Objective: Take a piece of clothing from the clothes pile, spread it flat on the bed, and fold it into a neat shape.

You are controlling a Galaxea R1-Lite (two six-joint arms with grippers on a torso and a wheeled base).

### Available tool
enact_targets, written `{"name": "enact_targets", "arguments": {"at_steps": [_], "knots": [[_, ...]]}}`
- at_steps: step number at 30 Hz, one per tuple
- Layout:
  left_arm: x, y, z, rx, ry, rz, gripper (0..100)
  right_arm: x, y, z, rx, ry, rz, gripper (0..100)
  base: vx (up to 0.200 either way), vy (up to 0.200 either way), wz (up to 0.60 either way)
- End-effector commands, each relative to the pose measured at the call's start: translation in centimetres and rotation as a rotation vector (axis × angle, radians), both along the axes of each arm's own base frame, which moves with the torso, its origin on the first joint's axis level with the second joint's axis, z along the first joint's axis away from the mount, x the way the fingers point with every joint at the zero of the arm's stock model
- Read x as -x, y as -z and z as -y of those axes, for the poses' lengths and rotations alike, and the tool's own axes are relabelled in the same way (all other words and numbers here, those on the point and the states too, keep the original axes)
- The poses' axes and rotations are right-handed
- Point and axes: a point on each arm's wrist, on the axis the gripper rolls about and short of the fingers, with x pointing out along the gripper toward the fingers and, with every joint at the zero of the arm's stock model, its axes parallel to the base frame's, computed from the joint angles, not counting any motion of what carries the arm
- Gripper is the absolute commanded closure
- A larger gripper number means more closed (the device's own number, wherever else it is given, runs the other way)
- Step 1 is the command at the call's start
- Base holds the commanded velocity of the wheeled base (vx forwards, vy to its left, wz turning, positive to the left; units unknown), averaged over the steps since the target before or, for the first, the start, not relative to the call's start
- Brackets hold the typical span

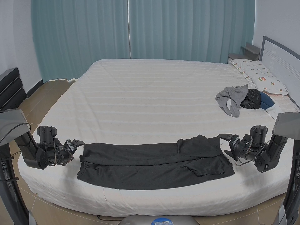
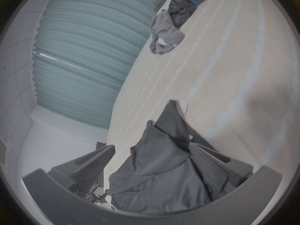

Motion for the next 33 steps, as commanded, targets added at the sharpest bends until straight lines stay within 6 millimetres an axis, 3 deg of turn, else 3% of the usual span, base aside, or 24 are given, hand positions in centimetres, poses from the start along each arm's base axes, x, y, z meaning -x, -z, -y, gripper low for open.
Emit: {"name": "enact_targets", "arguments": {"at_steps": [1,7,14,20,26,33], "knots": [[0.1,-0.1,0.4,0.001,0.01,-0.003,0,0.2,-0.2,-0.5,0.0,-0.013,0.001,0,-0.2,0.0,0.0],[0.4,0.0,1.1,-0.002,0.032,-0.004,0,0.2,0.2,-0.5,0.001,-0.015,-0.009,0,0.0,0.0,0.0],[0.7,-2.5,1.8,0.044,0.037,0.082,0,0.3,0.3,-1.0,0.002,-0.028,-0.012,0,0.0,0.0,0.0],[1.8,-4.3,4.0,0.112,0.076,0.103,0,0.2,0.4,-1.0,0.002,-0.028,-0.013,0,0.0,0.0,0.0],[1.8,-3.8,6.1,0.115,0.139,0.081,0,0.2,0.4,-1.0,0.002,-0.028,-0.015,0,0.0,0.0,0.0],[0.8,-1.0,8.6,0.092,0.19,0.023,0,0.0,0.5,-1.0,0.002,-0.028,-0.015,0,0.0,0.0,0.0]]}}
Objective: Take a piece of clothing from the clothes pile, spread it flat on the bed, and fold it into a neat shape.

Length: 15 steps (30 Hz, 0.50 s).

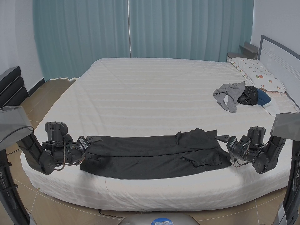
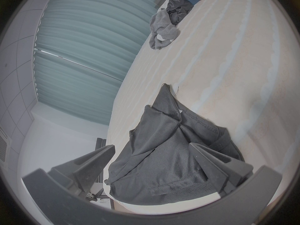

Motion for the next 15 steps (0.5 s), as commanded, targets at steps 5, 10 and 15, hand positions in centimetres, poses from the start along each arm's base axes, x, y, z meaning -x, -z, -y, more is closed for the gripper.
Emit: {"name": "enact_targets", "arguments": {"at_steps": [5,10,15], "knots": [[-1.8,3.2,2.1,-0.043,0.013,-0.047,0,-0.1,0.2,0.0,0.0,-0.001,-0.002,0,0.0,0.0,0.0],[-3.7,4.1,2.3,-0.077,-0.037,-0.028,0,-0.2,0.2,0.0,-0.001,-0.002,-0.003,0,0.0,0.0,0.0],[-5.0,4.9,1.5,-0.13,-0.136,-0.014,0,-0.2,0.4,0.0,0.0,-0.001,-0.005,0,0.0,0.0,0.0]]}}
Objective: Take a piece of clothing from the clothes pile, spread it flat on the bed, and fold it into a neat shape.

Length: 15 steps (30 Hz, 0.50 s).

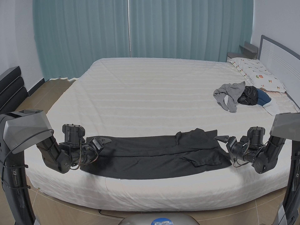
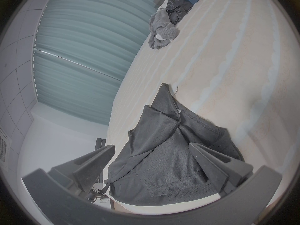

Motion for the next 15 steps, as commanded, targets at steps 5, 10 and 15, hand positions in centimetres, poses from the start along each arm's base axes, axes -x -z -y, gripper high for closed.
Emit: {"name": "enact_targets", "arguments": {"at_steps": [5,10,15], "knots": [[-1.4,1.4,-1.4,-0.052,-0.11,0.0,0,0.0,0.3,0.0,0.0,-0.001,-0.005,0,0.0,0.0,0.0],[-1.2,0.4,-2.7,-0.058,-0.159,0.013,0,0.0,0.2,0.0,-0.001,0.0,-0.004,0,0.0,0.0,0.0],[-0.9,-0.5,-4.2,-0.058,-0.202,0.027,0,0.0,0.2,0.0,-0.001,0.0,-0.004,0,0.0,0.0,0.0]]}}
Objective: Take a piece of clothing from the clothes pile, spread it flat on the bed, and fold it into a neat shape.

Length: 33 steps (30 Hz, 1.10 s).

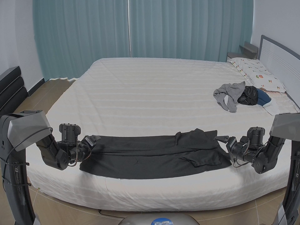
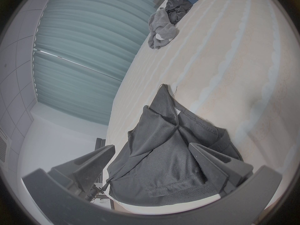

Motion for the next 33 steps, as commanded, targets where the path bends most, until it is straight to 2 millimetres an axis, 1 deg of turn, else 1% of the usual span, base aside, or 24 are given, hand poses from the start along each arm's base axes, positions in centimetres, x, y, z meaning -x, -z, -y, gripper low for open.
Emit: {"name": "enact_targets", "arguments": {"at_steps": [1,6,12,14,15,17,20,25,30,31,33], "knots": [[0.2,-1.4,-1.6,0.003,-0.045,0.031,0,0.0,0.1,0.0,0.0,-0.001,-0.001,0,0.0,0.0,0.0],[0.3,-2.5,-2.9,0.006,-0.078,0.057,0,0.0,0.0,0.0,0.0,-0.001,-0.001,0,0.0,0.0,0.0],[0.0,-2.5,-3.7,0.016,-0.072,0.036,0,0.0,-0.1,0.2,0.0,0.006,0.003,0,0.0,0.0,0.0],[-0.2,-2.5,-3.8,0.031,-0.055,0.04,0,0.0,-0.1,0.2,0.0,0.008,0.002,0,0.0,0.0,0.0],[-0.1,-2.5,-4.1,0.064,-0.014,0.039,0,0.0,0.0,0.2,0.0,0.006,0.0,0,0.0,0.0,0.0],[0.0,-2.4,-4.0,0.097,0.037,0.033,0,0.0,0.0,0.1,0.001,0.005,-0.001,0,0.0,0.0,0.0],[0.0,-2.3,-4.0,0.107,0.061,0.03,0,0.0,0.0,0.1,0.0,0.005,0.0,0,0.0,0.0,0.0],[0.3,-1.7,-3.9,0.066,0.084,0.012,0,0.0,-0.1,0.1,0.001,0.006,0.003,0,0.0,0.0,0.0],[0.4,-1.2,-3.9,0.067,0.083,-0.002,0,0.2,-1.0,0.1,0.003,0.012,0.023,0,0.0,0.0,0.0],[0.3,-0.9,-3.9,0.062,0.077,-0.008,0,0.3,-1.8,0.1,0.003,0.012,0.042,0,0.0,0.0,0.0],[0.2,-0.7,-4.0,0.052,0.063,-0.011,0,0.5,-2.6,0.1,0.001,0.014,0.057,0,0.0,0.0,0.0]]}}
